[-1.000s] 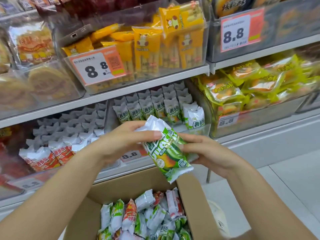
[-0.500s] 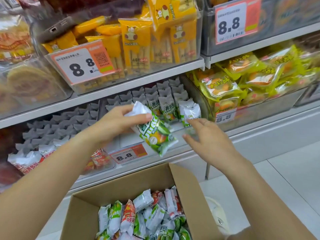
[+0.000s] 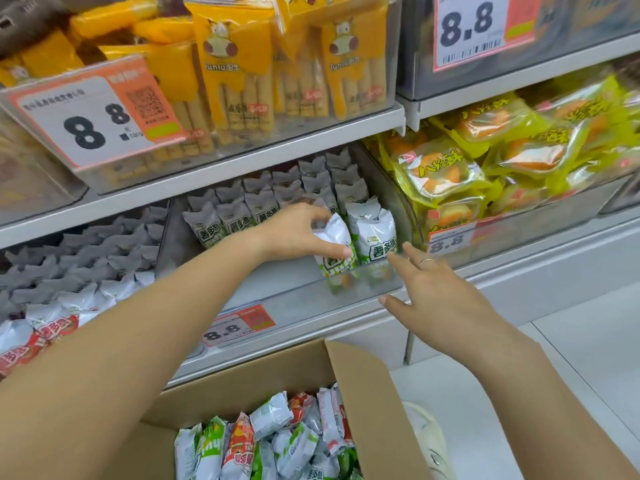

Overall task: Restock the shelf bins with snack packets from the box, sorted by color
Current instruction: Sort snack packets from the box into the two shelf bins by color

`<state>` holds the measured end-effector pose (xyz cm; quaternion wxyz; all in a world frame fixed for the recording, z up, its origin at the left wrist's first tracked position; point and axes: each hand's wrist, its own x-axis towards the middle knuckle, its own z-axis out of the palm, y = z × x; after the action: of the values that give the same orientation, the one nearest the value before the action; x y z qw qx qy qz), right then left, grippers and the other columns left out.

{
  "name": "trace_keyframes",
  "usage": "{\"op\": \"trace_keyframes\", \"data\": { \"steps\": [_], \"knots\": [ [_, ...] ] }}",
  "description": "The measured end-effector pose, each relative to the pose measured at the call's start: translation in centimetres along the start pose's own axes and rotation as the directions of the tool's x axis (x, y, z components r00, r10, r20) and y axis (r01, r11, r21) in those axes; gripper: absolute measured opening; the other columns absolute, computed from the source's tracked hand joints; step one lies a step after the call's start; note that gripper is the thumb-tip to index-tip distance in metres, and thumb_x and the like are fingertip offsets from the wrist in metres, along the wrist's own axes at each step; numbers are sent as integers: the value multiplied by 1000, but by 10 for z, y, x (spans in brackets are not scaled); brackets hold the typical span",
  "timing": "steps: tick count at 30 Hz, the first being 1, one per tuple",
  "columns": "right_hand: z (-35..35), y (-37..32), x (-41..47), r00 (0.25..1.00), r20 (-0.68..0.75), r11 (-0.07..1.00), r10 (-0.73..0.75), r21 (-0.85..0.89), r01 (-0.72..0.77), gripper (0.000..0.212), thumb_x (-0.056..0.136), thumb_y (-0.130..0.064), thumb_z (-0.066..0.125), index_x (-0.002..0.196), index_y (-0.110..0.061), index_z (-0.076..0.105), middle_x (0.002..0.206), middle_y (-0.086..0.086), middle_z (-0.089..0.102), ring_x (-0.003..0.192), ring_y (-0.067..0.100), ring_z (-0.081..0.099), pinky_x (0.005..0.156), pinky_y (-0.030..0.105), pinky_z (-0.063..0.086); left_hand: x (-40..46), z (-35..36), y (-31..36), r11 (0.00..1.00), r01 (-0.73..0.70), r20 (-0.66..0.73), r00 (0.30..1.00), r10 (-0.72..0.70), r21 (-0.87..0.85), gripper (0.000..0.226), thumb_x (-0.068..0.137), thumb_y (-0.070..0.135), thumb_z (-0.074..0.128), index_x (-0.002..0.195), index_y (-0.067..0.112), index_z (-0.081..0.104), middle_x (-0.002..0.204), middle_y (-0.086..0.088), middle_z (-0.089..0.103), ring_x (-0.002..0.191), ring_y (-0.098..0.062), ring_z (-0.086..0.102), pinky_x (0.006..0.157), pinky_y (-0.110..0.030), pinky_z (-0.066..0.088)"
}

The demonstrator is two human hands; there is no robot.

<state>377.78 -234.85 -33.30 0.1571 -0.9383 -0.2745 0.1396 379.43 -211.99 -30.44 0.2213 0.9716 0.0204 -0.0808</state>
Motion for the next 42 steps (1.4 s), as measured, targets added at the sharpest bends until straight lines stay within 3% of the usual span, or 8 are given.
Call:
{"op": "trace_keyframes", "data": {
  "steps": [6, 10, 18, 23, 25, 29, 34, 42],
  "knots": [
    [2, -3, 3, 1000, -7, 1000, -11, 9, 11, 65, 98, -47, 42, 153, -28, 14, 162, 0, 0, 147, 19, 12, 109, 34, 31, 14, 22, 3, 998, -64, -43, 997, 64, 7, 52, 73, 46, 79, 119, 29, 62, 144, -11, 45, 140, -26, 33, 99, -25, 33],
    [4, -7, 4, 1000, -3, 1000, -15, 5, 15, 66, 98, -47, 43, 153, -28, 12, 162, 3, -1, 146, 21, 15, 107, 35, 33, 0, 34, -1, 994, -57, -256, 966, 31, -95, 76, 74, 40, 79, 137, 16, 44, 141, -2, 48, 131, -15, 43, 94, -15, 29],
    [6, -10, 2, 1000, -7, 1000, -13, -28, 13, 69, 97, -48, 43, 153, -27, 8, 162, 6, -5, 145, 23, 20, 105, 35, 36, -1, 31, 4, 997, -74, -204, 977, 68, -24, 72, 83, 43, 70, 143, 14, 40, 146, -4, 42, 136, -20, 36, 106, -27, 29],
    [6, -8, 3, 1000, -2, 1000, -16, -9, 16, 68, 97, -47, 43, 153, -27, 11, 162, 5, -3, 144, 23, 22, 104, 35, 37, -27, 39, -4, 878, 71, -359, 895, -266, -474, 61, 93, 43, 56, 145, 17, 35, 141, 9, 42, 127, -8, 41, 98, -23, 31],
    [6, -9, 3, 1000, -1, 1000, -13, -11, 13, 68, 97, -47, 43, 153, -26, 11, 162, 5, -4, 144, 23, 23, 104, 35, 37, -31, 43, -10, 752, 214, -249, 858, -450, -623, 60, 93, 44, 56, 143, 15, 39, 141, 2, 46, 126, -15, 46, 99, -28, 37],
    [8, -9, 3, 1000, -10, 1000, -13, -22, 12, 69, 97, -47, 44, 153, -25, 10, 161, 7, -4, 142, 25, 28, 101, 35, 39, -27, 47, -3, 672, 318, 26, 913, -407, -669, 25, 95, 39, 55, 109, 19, 60, 111, 1, 62, 98, -13, 62, 88, -35, 52],
    [8, -10, 4, 1000, -21, 1000, -10, -25, 10, 68, 97, -47, 44, 153, -25, 11, 161, 8, -3, 140, 26, 30, 100, 36, 40, -15, 49, 4, 696, 312, -1, 912, -410, -647, 35, 96, 32, 56, 102, -1, 67, 90, -9, 66, 81, -21, 62, 80, -35, 54],
    [9, -15, 7, 1000, -28, 1000, 0, -31, -1, 66, 97, -46, 46, 152, -26, 15, 162, 7, -1, 138, 27, 35, 98, 37, 42, -18, 49, -1, 759, 423, 140, 901, -411, -495, 41, 95, 53, 46, 93, 16, 63, 116, -6, 66, 90, -23, 69, 83, -34, 49]
  ]
}}
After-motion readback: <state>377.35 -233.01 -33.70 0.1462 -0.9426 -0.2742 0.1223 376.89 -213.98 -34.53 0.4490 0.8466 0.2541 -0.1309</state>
